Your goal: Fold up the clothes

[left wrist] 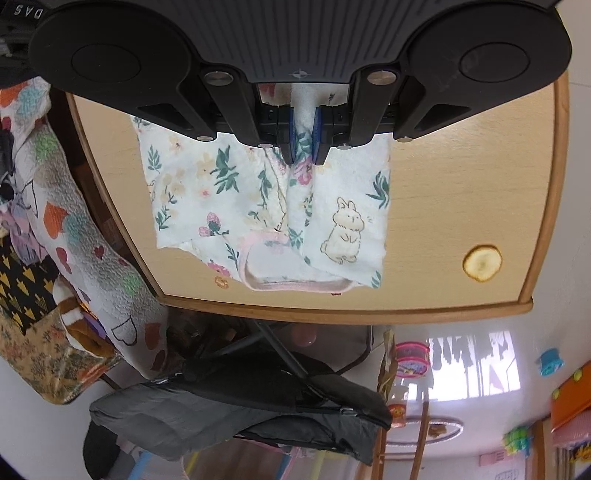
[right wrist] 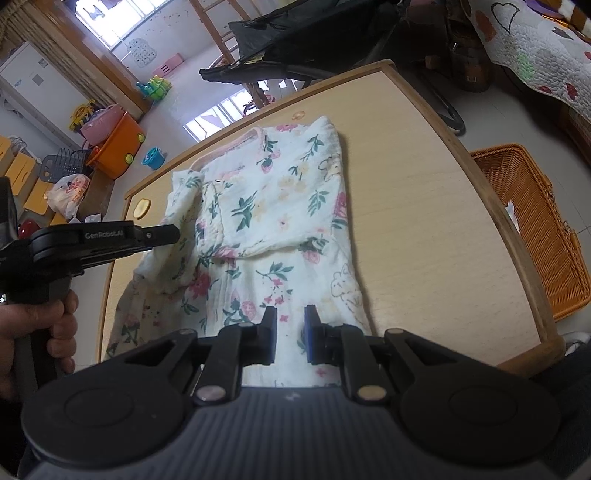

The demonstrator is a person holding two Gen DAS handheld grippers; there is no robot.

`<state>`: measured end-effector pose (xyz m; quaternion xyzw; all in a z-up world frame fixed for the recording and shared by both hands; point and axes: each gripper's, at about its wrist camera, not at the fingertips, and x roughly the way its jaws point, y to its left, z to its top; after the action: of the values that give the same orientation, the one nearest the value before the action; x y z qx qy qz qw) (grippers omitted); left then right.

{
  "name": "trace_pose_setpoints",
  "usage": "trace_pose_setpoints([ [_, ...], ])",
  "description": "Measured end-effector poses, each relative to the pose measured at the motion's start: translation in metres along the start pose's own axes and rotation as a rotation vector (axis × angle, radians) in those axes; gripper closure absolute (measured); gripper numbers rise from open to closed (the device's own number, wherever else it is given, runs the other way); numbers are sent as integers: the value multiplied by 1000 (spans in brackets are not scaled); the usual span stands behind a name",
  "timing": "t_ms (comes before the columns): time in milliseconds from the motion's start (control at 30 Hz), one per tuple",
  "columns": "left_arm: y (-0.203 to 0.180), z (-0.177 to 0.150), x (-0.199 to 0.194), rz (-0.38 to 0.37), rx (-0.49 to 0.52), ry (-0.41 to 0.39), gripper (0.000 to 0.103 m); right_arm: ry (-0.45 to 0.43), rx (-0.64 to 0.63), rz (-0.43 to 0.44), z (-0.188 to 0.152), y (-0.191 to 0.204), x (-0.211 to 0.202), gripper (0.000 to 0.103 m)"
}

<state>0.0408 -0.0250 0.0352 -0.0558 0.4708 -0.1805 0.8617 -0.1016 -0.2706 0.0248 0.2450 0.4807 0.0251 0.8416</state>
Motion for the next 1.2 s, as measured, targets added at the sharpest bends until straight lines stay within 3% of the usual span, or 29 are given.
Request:
trace_pose_setpoints([
  [867, 3, -1, 32, -42, -155, 26, 92, 3, -46, -10, 6, 5, 0, 88],
  [1033, 9, 1, 29, -57, -208, 38, 85, -32, -72, -25, 20, 9, -7, 81],
  [1200, 16, 3, 4, -80, -227, -11, 84, -90, -54, -46, 42, 5, -13, 81],
])
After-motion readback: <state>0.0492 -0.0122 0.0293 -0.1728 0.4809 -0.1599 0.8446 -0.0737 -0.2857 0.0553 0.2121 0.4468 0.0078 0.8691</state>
